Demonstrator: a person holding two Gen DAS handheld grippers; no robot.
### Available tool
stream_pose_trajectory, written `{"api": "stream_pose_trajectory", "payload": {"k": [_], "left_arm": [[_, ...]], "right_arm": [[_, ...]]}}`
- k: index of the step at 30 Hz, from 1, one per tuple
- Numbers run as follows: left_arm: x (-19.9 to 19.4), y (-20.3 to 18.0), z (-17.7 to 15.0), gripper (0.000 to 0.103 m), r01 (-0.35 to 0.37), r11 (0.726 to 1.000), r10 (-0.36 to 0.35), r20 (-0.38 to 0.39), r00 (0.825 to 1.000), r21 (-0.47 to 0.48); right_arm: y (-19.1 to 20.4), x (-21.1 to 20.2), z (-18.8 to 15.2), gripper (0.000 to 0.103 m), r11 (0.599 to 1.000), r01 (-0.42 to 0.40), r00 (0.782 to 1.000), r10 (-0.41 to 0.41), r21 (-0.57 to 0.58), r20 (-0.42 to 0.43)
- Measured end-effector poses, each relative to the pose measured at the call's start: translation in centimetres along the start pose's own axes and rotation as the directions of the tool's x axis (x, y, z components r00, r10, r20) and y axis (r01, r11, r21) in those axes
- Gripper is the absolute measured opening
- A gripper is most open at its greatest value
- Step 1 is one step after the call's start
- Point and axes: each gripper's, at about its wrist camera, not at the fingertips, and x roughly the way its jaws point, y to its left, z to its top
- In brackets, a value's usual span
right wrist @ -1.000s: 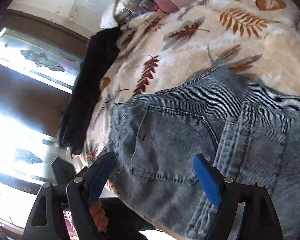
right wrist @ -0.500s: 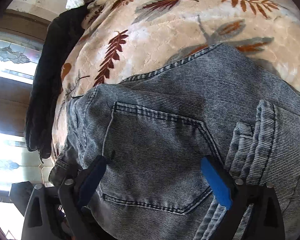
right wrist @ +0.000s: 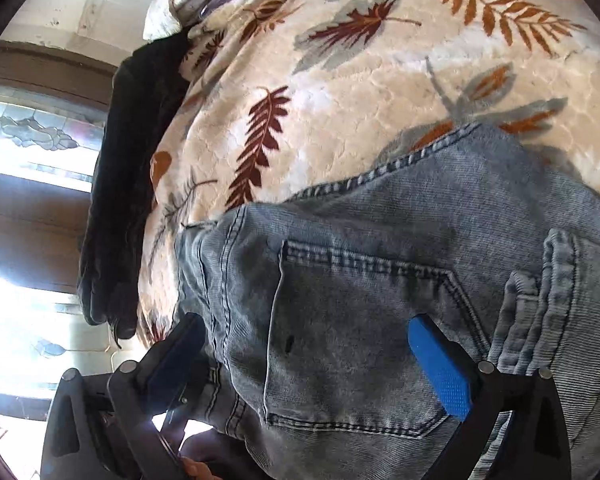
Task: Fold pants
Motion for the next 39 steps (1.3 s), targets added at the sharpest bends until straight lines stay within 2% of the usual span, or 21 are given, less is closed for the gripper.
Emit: {"api": "stream_pose_trajectory", "payload": {"k": [2,4,7,9,14,20,22,23,26,29,32,35,39], "left_arm": [[0.0,-0.3,-0.1,0.014,-0.01,1.0,0.01,0.006,1.0,0.015],[-0.1,-0.5,-0.3,0.014,-0.027,0.999,0.026,0.018,0.999,0.038],[-0.1,-0.6,-0.3,0.014,-0.037,0.998,0.036,0.022,0.999,0.052],[-0.1,-0.6,-0.3,0.014,-0.04,0.998,0.039,0.023,0.999,0.052],[-0.1,-1.2,-0.4,0.014,-0.061,0.995,0.059,0.037,0.998,0.077],[0.0,-1.3,-0.5,0.014,-0.078,0.993,0.075,0.042,0.996,0.087],[0.0,-1.5,-0.6,0.014,-0.088,0.992,0.084,0.047,0.995,0.093],[0.1,-1.6,-0.6,0.014,-0.092,0.991,0.087,0.049,0.995,0.096],[0.0,-2.0,-0.6,0.014,-0.107,0.988,0.101,0.056,0.993,0.116],[-0.3,-2.7,-0.4,0.014,-0.119,0.982,0.11,0.069,0.991,0.144],[-0.5,-3.6,-0.3,0.013,-0.137,0.977,0.125,0.08,0.989,0.165],[-1.2,-4.8,-0.1,0.012,-0.149,0.97,0.133,0.096,0.986,0.193],[-2.6,-7.6,0.1,0.011,-0.163,0.952,0.132,0.134,0.982,0.26]], "right_arm": [[-1.2,2.4,0.3,0.103,1.0,0.018,0.997,-0.017,0.006,-0.071],[-0.7,1.5,0.3,0.103,1.0,0.015,0.998,-0.015,-0.003,-0.054],[-0.9,-0.9,-0.2,0.103,0.999,-0.046,0.999,0.046,0.002,-0.02],[-2.1,-2.3,-1.1,0.103,0.999,-0.04,0.999,0.04,0.006,-0.002],[-5.7,-5.4,-4.5,0.102,0.988,-0.152,0.988,0.151,0.039,0.028],[-8.5,-9.1,-7.4,0.103,0.976,-0.209,0.977,0.206,0.059,0.063],[-9.7,-8.2,-7.8,0.103,0.972,-0.216,0.976,0.212,0.089,0.057],[-10.3,-7.0,-7.9,0.102,0.971,-0.212,0.977,0.212,0.113,0.015],[-10.5,-7.3,-8.0,0.103,0.961,-0.25,0.968,0.246,0.123,0.045],[-10.8,-9.1,-8.6,0.103,0.953,-0.283,0.956,0.271,0.112,0.113],[-12.3,-7.8,-9.2,0.103,0.954,-0.27,0.962,0.262,0.129,0.077],[-13.0,-8.6,-9.3,0.103,0.935,-0.328,0.944,0.319,0.131,0.089],[-14.7,-10.8,-9.6,0.103,0.921,-0.365,0.925,0.342,0.138,0.164]]}}
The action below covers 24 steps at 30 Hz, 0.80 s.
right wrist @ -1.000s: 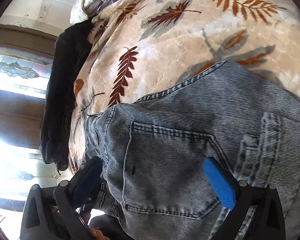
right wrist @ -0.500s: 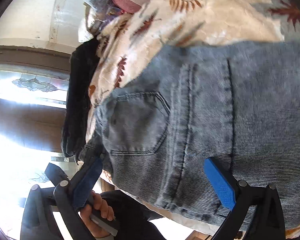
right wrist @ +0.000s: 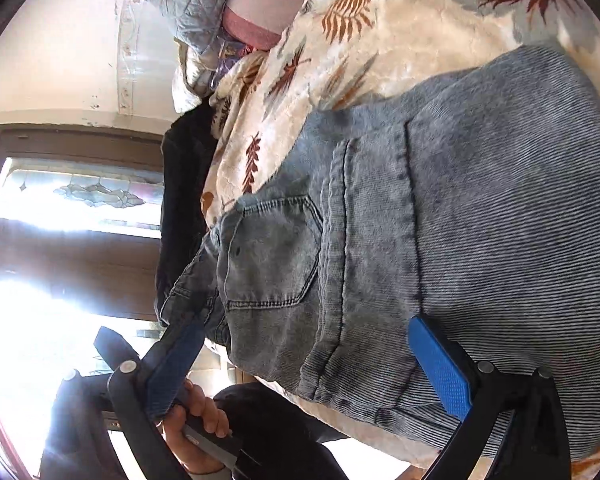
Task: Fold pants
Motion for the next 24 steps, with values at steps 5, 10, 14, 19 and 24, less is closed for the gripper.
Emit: {"api": "stream_pose_trajectory", "payload": {"k": [5,10,14,19,24], "left_arm": [[-2.3,-4.2,1.1,0.011,0.0,0.995,-0.005,0.054,0.999,0.1],[-4.8,-10.3,1.0,0.011,0.009,0.97,-0.039,0.117,0.992,0.245],[-6.5,-16.0,-0.2,0.011,0.047,0.931,-0.103,0.138,0.985,0.362],[-6.4,-24.1,-4.8,0.011,0.077,0.834,-0.165,0.113,0.98,0.546],[-0.5,-30.1,-13.4,0.011,0.128,0.672,-0.083,-0.097,0.992,0.729]], "right_arm": [[-1.7,-2.3,-0.1,0.103,0.996,-0.085,0.996,0.085,0.04,0.021],[-3.1,-6.4,0.6,0.103,0.989,-0.142,0.981,0.134,0.048,0.137],[-5.4,-9.8,1.0,0.103,0.98,-0.18,0.961,0.157,0.084,0.227],[-8.6,-13.0,1.2,0.103,0.964,-0.227,0.933,0.174,0.139,0.316],[-11.3,-15.4,1.0,0.103,0.947,-0.259,0.906,0.171,0.188,0.387]]}}
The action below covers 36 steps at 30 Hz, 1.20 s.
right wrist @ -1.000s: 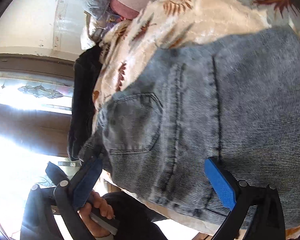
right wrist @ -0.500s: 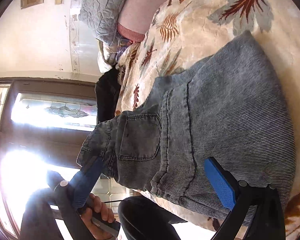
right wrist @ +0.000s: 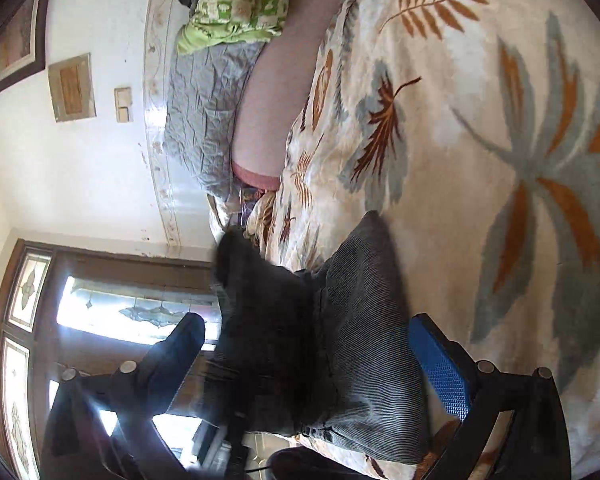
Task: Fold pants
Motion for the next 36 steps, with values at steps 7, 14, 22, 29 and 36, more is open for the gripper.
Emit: {"api": "stream_pose_trajectory", "payload": {"k": [7,14,22,29,36], "left_arm": [[-2.4,1.0,0.9,0.011,-0.026,0.999,0.028,0.063,0.998,-0.033],[-1.0,-1.2,-0.1,0.014,0.015,1.0,-0.015,0.001,1.0,0.025],[-2.8,-0.7,0.0,0.035,0.181,0.983,-0.181,0.004,0.983,-0.013],[-9.3,9.4,-1.7,0.07,0.292,0.891,-0.231,0.205,0.951,-0.347],[-4.4,16.0,-4.7,0.071,0.01,0.866,-0.009,0.004,1.0,-0.501]], "right_arm": [[-1.7,-1.6,0.9,0.103,0.998,-0.024,0.999,0.023,0.05,0.025],[-1.6,-1.6,0.8,0.103,0.999,-0.018,1.0,0.017,0.038,0.023],[-1.6,-2.1,0.5,0.103,1.0,-0.001,0.999,0.001,0.015,0.043],[0.1,-2.7,0.1,0.103,0.997,0.047,0.996,-0.042,-0.066,0.078],[6.5,1.5,-4.9,0.103,0.978,-0.129,0.981,0.101,-0.166,-0.168]]}}
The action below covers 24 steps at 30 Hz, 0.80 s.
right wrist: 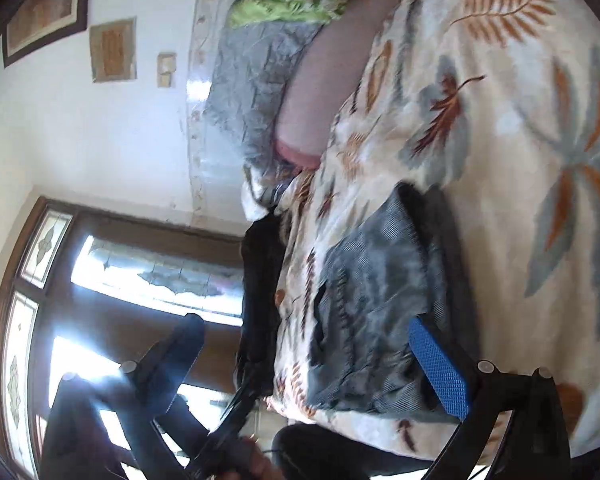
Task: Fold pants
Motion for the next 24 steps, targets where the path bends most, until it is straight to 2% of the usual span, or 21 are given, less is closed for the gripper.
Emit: {"api": "stream_pose_trajectory", "payload": {"k": [3,4,5,6,7,8,9,15,22,24], "left_arm": [[2.5,-0.6,-1.2,0.071,-0.005,0.999,0.008,-0.086,0.996,0.04],[2.6,-0.8,-1.8,0.071,-0.015,0.999,0.019,-0.085,0.996,0.051],[2.6,-1.0,-2.1,0.071,-0.023,0.998,0.027,-0.073,0.997,0.061],[2.6,-1.2,-2.3,0.071,-0.009,0.997,0.014,-0.072,0.997,0.071],[2.6,-1.4,-2.5,0.071,0.003,0.997,0.003,-0.078,0.997,0.072],[2.5,-1.4,-2.7,0.071,0.007,0.997,-0.002,-0.073,0.997,0.071],[2.5,-1.5,-2.7,0.071,0.009,0.997,-0.004,-0.071,0.997,0.075],[2.8,-0.9,-2.6,0.072,0.053,0.998,-0.049,-0.09,0.995,0.046],[2.5,-0.2,-2.0,0.072,0.096,0.995,-0.094,-0.105,0.99,0.013],[1.7,0.5,-1.3,0.072,0.123,0.992,-0.125,-0.08,0.989,-0.024]], "right_arm": [[0.6,3.2,-1.4,0.103,1.0,0.008,0.995,-0.01,-0.02,-0.102],[-0.1,4.1,-1.8,0.103,0.999,0.05,0.991,-0.051,-0.013,-0.124],[-1.5,4.9,-2.2,0.103,0.991,0.131,0.981,-0.128,0.008,-0.144],[-3.5,5.5,-2.7,0.103,0.974,0.224,0.962,-0.214,0.042,-0.17],[-5.4,5.6,-3.1,0.099,0.968,0.233,0.96,-0.214,0.095,-0.18],[-5.9,4.8,-3.4,0.098,0.976,0.184,0.977,-0.169,0.114,-0.128],[-6.0,4.5,-3.5,0.097,0.977,0.169,0.98,-0.153,0.127,-0.123],[-4.5,5.3,-3.4,0.099,0.966,0.249,0.959,-0.235,0.076,-0.156],[-3.1,4.8,-3.4,0.099,0.961,0.266,0.957,-0.255,0.07,-0.136],[-2.6,3.6,-3.4,0.099,0.962,0.262,0.961,-0.253,0.072,-0.116]]}}
